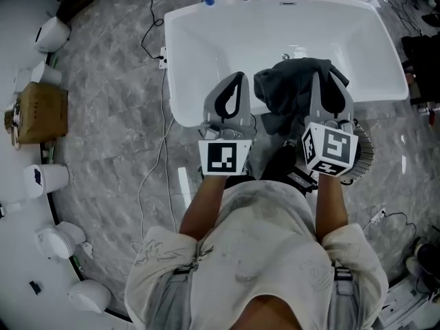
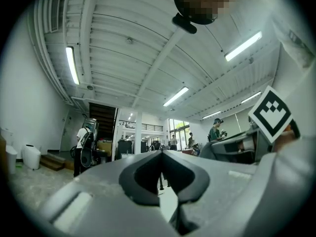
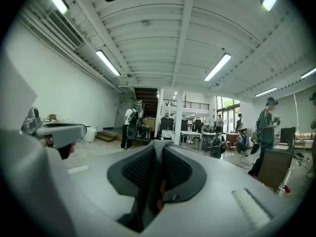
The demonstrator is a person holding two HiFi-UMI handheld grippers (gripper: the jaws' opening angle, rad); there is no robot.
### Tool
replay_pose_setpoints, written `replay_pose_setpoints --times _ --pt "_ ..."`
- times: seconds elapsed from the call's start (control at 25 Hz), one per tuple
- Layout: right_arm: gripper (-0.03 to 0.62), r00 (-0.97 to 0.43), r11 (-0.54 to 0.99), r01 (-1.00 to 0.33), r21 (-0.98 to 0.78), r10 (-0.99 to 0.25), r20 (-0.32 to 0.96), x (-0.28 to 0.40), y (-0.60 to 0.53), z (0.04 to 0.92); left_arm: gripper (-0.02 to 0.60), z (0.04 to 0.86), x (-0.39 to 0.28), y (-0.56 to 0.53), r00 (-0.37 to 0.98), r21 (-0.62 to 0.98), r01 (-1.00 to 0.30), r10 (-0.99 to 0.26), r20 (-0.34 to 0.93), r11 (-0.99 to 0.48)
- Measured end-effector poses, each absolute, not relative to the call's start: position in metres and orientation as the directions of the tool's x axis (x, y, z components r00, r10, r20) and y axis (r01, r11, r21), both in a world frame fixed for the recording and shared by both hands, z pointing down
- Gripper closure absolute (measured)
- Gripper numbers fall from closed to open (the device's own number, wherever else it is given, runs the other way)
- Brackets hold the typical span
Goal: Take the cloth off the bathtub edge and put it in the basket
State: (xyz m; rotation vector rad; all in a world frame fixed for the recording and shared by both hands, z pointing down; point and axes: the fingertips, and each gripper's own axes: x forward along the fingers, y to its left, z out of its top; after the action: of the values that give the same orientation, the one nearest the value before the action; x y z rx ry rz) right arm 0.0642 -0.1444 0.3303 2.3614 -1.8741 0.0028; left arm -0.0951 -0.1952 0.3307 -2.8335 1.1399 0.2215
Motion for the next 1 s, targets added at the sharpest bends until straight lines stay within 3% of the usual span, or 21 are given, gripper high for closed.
replay_pose_setpoints --times 0.44,1.0 --pt "0.532 0.308 -0.316 -0.941 0.125 -0.948 -0.079 0.084 -0.124 0.264 0.584 0.314 -0.08 -0.197 0.744 -0.03 -0.656 -0.64 -0.192 -0.754" --pt "0.531 0.484 -0.517 -0.845 0.134 -0.848 -0.216 0.151 -0.062 0.2 0.584 0.302 -0.004 -0.183 0.843 -0.043 -0.514 -0.496 -0.21 -0.857"
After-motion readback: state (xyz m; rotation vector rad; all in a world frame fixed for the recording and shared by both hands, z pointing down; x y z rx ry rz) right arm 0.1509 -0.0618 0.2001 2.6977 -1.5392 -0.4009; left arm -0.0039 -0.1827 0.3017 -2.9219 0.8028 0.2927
